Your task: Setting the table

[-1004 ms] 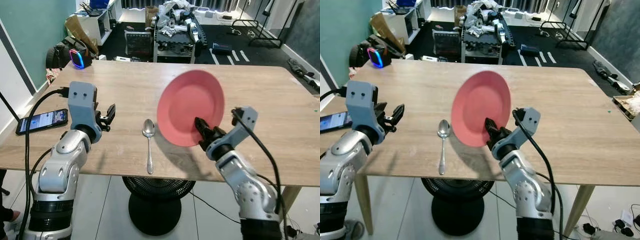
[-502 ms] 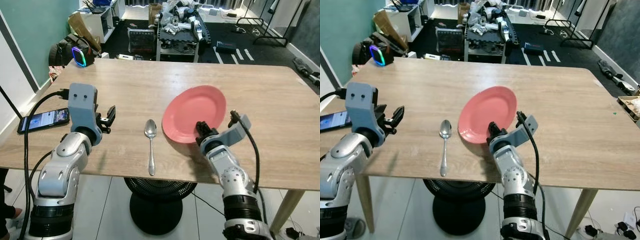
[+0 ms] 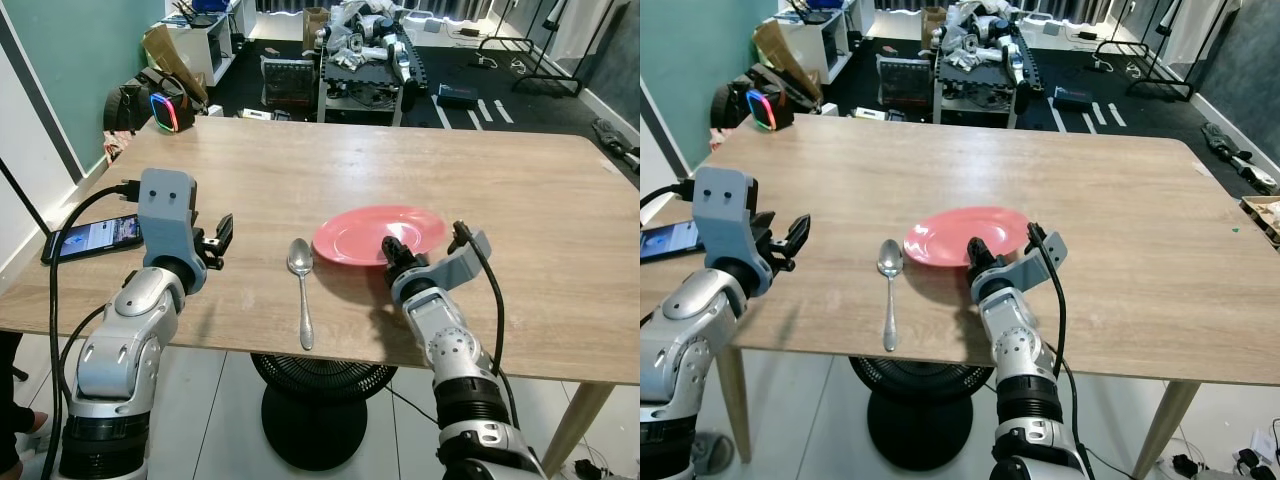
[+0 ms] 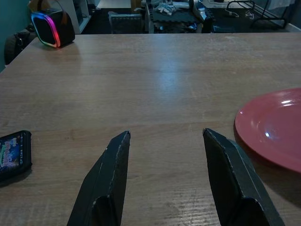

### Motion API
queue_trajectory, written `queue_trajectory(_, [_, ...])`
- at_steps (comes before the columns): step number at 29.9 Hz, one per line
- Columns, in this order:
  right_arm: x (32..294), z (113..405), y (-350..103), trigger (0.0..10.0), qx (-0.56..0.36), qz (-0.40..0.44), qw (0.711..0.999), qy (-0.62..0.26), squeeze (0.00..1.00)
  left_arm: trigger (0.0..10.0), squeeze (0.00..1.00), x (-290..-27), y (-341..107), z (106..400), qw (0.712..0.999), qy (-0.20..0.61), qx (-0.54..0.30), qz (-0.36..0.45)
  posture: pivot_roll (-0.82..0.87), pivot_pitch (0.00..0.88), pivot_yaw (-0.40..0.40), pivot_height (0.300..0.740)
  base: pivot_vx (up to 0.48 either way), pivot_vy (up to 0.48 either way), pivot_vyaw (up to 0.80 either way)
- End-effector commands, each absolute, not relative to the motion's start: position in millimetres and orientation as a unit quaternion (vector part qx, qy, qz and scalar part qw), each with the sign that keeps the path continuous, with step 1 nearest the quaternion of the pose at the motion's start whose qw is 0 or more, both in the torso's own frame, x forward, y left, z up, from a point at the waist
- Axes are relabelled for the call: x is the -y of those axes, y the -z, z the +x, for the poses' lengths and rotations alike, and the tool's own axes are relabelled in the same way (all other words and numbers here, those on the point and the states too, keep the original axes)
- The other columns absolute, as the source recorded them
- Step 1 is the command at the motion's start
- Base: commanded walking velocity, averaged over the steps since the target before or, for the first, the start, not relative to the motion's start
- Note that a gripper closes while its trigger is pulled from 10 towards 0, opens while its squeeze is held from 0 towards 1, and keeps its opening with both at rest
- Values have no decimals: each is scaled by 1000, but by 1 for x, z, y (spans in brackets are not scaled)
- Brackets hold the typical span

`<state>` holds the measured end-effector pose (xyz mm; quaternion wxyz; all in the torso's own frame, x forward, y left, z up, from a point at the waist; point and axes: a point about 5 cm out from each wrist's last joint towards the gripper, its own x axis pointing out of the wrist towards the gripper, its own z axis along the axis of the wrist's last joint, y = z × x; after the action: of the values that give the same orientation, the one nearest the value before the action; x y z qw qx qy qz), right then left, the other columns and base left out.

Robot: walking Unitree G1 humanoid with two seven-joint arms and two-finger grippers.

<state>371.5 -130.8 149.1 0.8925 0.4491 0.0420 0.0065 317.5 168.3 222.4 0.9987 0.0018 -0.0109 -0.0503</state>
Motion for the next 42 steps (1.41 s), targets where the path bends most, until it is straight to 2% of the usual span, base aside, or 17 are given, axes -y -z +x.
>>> queue_trajectory(1, [134,374,-153,10000,-29,442,896,-6,1000,10000,0,-166,-219,315,999,54,3,2,84,35,58,740,0,0,0])
queue_trajectory(6, [140,375,-157,10000,-10,399,917,-5,1000,10000,0,-165,-220,316,998,56,3,0,79,35,60,740,0,0,0])
queue_trajectory(7, [141,375,-158,10000,-7,384,923,-5,953,10000,0,-165,-220,316,998,56,3,0,78,35,61,740,0,0,0])
queue_trajectory(8, [144,375,-160,10000,0,355,935,-5,302,10000,0,-165,-220,316,998,56,3,-1,76,36,62,740,0,0,0])
queue_trajectory(9, [146,374,-161,10000,5,342,940,-5,27,10000,0,-165,-220,317,998,56,3,-1,75,36,62,740,0,0,0])
queue_trajectory(10, [149,374,-161,10000,8,329,944,-4,0,10000,0,-165,-220,317,998,56,3,-1,75,36,63,740,0,0,0])
queue_trajectory(25, [188,356,-150,10000,10,239,971,29,0,10000,0,-164,-221,320,998,60,3,-2,56,34,72,740,0,0,0])
queue_trajectory(32, [201,349,-147,10000,14,231,972,46,0,10000,0,-164,-221,321,998,61,3,-1,50,31,76,740,0,0,0])
queue_trajectory(38, [187,339,-168,10000,76,148,986,-9,0,10000,0,-158,-222,322,997,70,17,28,41,26,76,740,0,0,0])
queue_trajectory(41, [185,334,-177,10000,98,152,983,-17,0,10000,0,-156,-222,321,996,75,18,35,36,27,79,740,0,0,0])
queue_trajectory(42, [186,331,-183,10000,112,180,977,-14,0,10000,0,-155,-221,320,996,79,16,34,29,27,82,740,0,0,0])
